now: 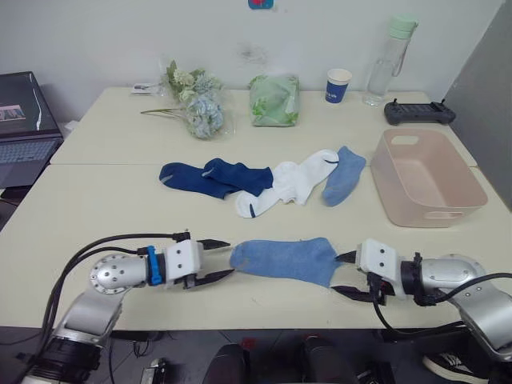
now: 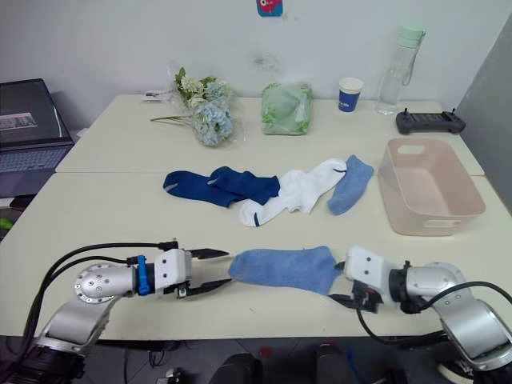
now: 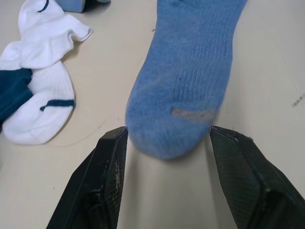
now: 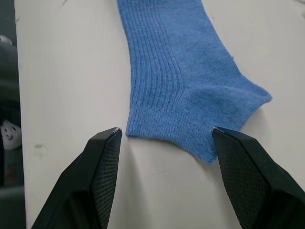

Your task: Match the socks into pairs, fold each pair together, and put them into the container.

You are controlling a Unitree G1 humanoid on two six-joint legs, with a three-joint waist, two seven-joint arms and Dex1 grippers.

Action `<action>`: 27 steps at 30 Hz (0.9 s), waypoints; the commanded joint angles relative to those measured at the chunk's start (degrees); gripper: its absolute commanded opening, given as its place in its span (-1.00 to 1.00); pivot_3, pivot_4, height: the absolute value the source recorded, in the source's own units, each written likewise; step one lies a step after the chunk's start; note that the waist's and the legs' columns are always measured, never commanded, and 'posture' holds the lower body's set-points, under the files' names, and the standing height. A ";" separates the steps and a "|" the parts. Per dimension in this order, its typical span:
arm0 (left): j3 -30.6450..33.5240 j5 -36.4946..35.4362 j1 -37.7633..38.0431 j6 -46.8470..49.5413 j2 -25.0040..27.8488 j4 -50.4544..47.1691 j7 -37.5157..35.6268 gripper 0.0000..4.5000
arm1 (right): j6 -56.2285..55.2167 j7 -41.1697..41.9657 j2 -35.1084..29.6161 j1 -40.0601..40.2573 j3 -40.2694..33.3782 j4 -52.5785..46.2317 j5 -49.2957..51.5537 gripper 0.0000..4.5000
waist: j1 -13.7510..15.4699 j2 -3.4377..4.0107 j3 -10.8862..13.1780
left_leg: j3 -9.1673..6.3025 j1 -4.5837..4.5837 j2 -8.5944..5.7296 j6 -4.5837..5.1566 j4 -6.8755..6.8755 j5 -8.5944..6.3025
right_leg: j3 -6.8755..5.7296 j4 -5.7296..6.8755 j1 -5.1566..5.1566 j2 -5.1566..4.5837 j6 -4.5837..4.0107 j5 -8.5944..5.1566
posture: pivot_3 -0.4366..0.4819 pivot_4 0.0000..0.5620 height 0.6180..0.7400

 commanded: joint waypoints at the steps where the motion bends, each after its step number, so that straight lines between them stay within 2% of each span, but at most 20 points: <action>1: -0.36 0.66 -0.29 -4.42 -0.61 1.06 -0.32 0.26 | -11.68 2.59 0.67 -2.10 1.33 3.48 -1.92 0.44 | -0.03 -0.01 0.00 | 0.00 0.00 0.01 0.00 0.01 0.00 | 0.01 0.01 0.00 0.00 0.00 0.00 | -0.05 -0.47 1.00; 9: -3.37 7.52 -1.57 -11.60 -2.56 2.16 2.99 0.26 | -18.46 3.94 4.33 -6.73 7.85 10.78 -6.60 0.44 | 0.01 -0.01 0.00 | -0.01 0.01 0.02 0.00 0.01 0.00 | 0.08 0.01 0.00 0.00 -0.01 0.00 | -0.05 -0.47 1.00; 12: -4.25 9.45 -2.48 -12.78 -2.59 3.15 3.90 0.01 | -19.05 5.13 4.13 -7.68 9.31 12.34 -8.11 0.44 | 0.05 -0.01 0.00 | -0.01 0.01 0.01 0.00 0.02 0.00 | 0.06 0.04 0.00 0.00 -0.01 0.01 | -0.05 -0.47 1.00; 15: -4.92 10.13 -2.82 -13.06 -2.52 3.82 4.22 -0.38 | -19.75 5.99 3.85 -8.03 9.59 13.43 -8.14 0.18 | 0.07 -0.01 0.00 | -0.01 0.01 0.01 0.00 0.02 0.00 | 0.05 0.03 0.00 0.00 -0.01 0.01 | -0.05 -0.47 1.00; 18: -5.45 10.93 -3.06 -13.35 -2.69 4.26 4.76 -0.81 | -19.81 6.74 3.88 -8.02 9.01 13.95 -7.50 -0.27 | 0.07 -0.01 0.00 | -0.01 0.01 0.01 0.00 0.02 0.00 | 0.05 0.03 0.00 0.00 -0.01 0.01 | -0.05 -0.47 1.00; 20: -5.93 11.30 -3.69 -12.91 -3.15 4.71 5.12 -1.00 | -19.33 6.98 3.72 -8.38 8.28 14.56 -7.18 -0.59 | 0.05 -0.01 0.00 | 0.01 0.03 0.01 0.00 0.02 0.00 | 0.05 0.04 0.01 0.00 -0.01 0.01 | -0.05 -0.47 1.00; 22: -6.35 11.49 -4.25 -12.79 -3.56 5.20 5.29 -1.00 | -19.24 7.28 3.53 -8.62 7.93 15.01 -6.89 -0.95 | 0.06 -0.01 0.00 | 0.01 0.03 0.00 0.00 0.03 0.00 | 0.04 0.05 0.01 0.00 -0.01 0.01 | -0.05 -0.47 1.00; 27: -7.13 10.70 -4.11 -12.93 -4.05 4.82 5.04 -1.00 | -16.82 7.77 3.96 -9.08 6.87 13.87 -3.84 -0.98 | 0.08 -0.01 0.00 | 0.00 0.03 0.00 0.00 0.03 0.00 | 0.06 0.05 0.01 0.00 -0.01 0.01 | -0.05 -0.47 1.00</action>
